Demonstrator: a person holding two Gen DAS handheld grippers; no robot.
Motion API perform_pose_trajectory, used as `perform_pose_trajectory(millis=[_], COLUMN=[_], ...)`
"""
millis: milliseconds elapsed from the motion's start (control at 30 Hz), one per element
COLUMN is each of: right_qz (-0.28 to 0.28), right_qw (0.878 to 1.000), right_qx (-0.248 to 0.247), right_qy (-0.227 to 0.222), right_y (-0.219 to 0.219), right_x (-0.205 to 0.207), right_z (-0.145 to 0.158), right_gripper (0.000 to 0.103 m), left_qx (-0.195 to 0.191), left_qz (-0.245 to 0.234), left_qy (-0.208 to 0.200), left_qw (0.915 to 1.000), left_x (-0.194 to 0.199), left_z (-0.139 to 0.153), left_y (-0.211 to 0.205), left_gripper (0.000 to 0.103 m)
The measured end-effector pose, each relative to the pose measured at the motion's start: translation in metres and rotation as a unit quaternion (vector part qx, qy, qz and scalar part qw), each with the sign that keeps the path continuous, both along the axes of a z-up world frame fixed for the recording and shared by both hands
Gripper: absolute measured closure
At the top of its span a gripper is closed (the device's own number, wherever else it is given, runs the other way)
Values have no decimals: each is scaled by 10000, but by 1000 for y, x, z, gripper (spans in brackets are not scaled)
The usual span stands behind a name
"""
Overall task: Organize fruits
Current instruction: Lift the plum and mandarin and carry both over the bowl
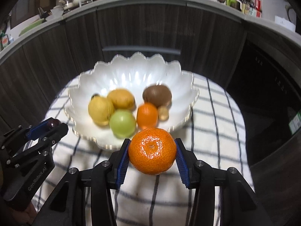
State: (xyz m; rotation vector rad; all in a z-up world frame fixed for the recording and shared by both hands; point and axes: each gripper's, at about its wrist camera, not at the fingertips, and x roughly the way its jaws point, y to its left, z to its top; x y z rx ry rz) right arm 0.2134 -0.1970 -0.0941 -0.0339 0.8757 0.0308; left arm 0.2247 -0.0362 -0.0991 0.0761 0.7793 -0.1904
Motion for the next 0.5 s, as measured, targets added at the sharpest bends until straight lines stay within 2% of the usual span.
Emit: perform_pose_trajectory(millis=[233, 500], right_qz=[-39, -253], right_qw=[9998, 9997], right_qx=[-31, 50], right_qy=[-195, -22], right_y=[-7, -15], right_x=[42, 79], right_z=[13, 1], right_gripper=[56, 56], left_qx=[94, 71], left_qz=[-72, -126], left_qy=[-365, -266], left_qw=[9993, 9995], left_x=[39, 89], left_z=[19, 13], left_y=[-9, -18], left_gripper=[75, 75])
